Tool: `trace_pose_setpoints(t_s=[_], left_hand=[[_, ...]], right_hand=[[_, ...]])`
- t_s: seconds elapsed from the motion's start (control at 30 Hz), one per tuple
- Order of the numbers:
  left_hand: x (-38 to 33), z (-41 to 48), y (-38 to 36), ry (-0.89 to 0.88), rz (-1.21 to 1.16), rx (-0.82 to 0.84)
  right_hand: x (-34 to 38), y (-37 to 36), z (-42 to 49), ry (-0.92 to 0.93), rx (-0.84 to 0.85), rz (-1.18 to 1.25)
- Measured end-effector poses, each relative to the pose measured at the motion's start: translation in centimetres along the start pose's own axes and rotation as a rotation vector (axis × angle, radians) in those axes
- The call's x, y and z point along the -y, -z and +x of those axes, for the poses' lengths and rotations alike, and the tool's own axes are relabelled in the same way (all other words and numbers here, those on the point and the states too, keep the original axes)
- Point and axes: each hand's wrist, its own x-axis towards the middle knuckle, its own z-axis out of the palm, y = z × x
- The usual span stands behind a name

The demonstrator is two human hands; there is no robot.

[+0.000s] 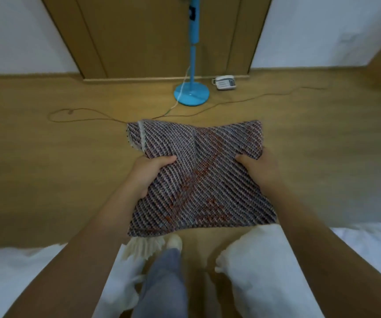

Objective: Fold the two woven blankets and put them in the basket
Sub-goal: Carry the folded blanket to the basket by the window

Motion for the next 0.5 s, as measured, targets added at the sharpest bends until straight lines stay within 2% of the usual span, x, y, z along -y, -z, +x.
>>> trace_pose_setpoints(t_s=[0.27,0.5], left_hand=[[-9.3,15.0,-15.0,-0.030,0.196,0.357],[-13.9,21.1,-31.3,-0.028,0.378,0.673]], right_hand=[[-1.1,8.7,11.1,-0.187,-0.368,0.113],[-4.5,18.1,16.0,-0.352,-0.674,0.199]])
